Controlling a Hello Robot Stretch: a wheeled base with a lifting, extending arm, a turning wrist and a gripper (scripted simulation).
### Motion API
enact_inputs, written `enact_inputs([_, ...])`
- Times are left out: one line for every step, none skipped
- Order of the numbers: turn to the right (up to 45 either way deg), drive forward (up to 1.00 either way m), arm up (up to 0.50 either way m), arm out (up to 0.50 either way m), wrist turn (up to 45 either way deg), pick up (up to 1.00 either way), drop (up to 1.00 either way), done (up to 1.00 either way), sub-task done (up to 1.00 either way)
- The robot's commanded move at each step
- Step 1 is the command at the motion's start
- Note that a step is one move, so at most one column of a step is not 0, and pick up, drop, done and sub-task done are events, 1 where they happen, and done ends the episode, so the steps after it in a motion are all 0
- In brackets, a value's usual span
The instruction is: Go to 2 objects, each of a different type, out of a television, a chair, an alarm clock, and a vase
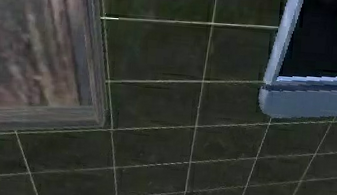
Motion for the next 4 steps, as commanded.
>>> enact_inputs([-45.0,0.0,0.0,0.0,0.0,0.0,0.0,0.0,0.0])
enact_inputs([-27.0,0.0,0.0,0.0,0.0,0.0,0.0,0.0,0.0])
enact_inputs([-3.0,0.0,0.0,0.0,0.0,0.0,0.0,0.0,0.0])
enact_inputs([0.0,0.3,0.0,0.0,0.0,0.0,0.0,0.0,0.0])
